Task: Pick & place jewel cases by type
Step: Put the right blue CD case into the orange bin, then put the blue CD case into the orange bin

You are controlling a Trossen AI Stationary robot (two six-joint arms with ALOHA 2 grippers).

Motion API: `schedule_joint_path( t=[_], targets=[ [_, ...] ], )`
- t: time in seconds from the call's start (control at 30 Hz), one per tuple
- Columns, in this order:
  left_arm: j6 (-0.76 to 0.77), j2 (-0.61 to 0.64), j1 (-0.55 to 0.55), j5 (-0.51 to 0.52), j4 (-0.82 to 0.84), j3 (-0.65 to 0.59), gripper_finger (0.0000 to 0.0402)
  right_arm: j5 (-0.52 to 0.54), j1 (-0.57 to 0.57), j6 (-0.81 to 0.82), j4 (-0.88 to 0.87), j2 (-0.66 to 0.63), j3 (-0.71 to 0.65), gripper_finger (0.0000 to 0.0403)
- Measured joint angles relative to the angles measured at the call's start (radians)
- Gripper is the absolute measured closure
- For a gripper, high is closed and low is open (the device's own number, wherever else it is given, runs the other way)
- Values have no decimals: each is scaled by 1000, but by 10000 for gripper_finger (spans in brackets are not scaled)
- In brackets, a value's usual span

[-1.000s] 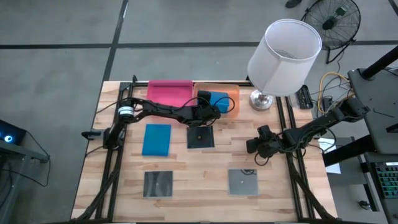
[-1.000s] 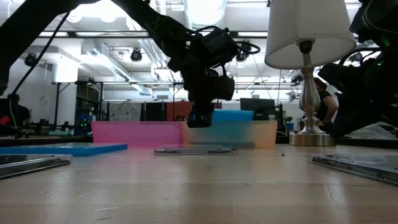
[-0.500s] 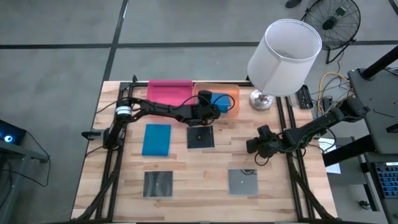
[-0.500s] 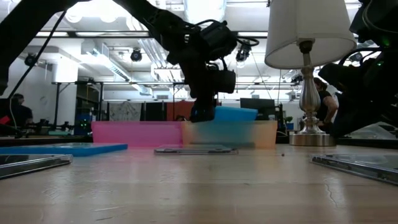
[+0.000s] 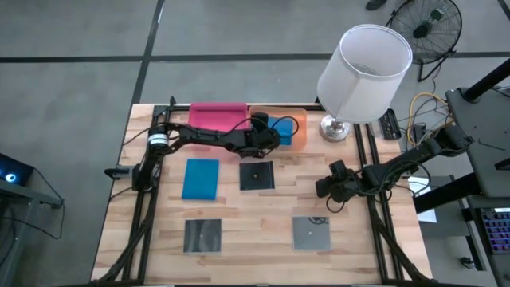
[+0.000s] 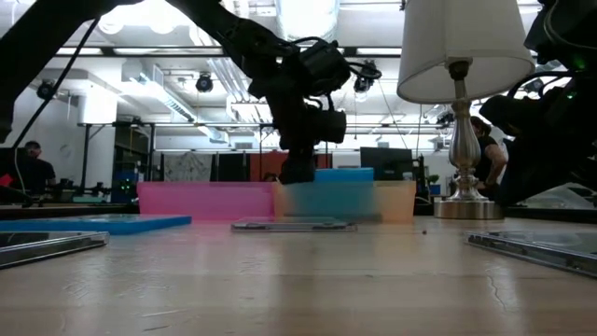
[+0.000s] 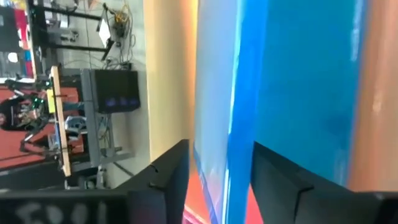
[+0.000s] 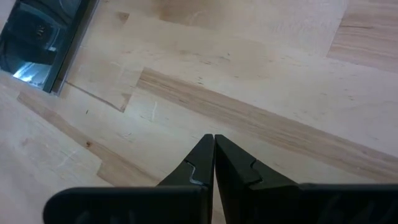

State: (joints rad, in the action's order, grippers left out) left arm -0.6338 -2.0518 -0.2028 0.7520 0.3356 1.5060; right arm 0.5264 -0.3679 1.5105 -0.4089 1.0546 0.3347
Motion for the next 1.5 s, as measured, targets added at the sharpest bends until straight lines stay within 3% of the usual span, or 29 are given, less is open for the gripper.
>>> schedule_joint_path(
  t=[0.13,0.27,0.57,0.77,0.9,1.07,1.3,1.5],
  targets=[
    [52,0,-1,-10,32,37,235,1,0,-22,0,0,0,394],
    [142,1,-4,-100,142,125,222,0,0,-25,0,0,0,394],
    [168,0,-9,-132,310,264,199,1,0,-22,1,0,0,394],
    [209,-1,-12,-137,411,281,198,4,0,-21,4,0,0,394],
    [429,13,-12,-202,588,338,198,5,0,-18,6,-1,0,394],
    [726,107,-21,-362,712,375,198,6,0,-18,13,-1,0,394],
    [813,293,1,-369,704,331,198,12,0,3,32,-1,0,394],
    [985,432,3,-401,825,321,198,19,0,64,55,-1,0,394]
  ],
)
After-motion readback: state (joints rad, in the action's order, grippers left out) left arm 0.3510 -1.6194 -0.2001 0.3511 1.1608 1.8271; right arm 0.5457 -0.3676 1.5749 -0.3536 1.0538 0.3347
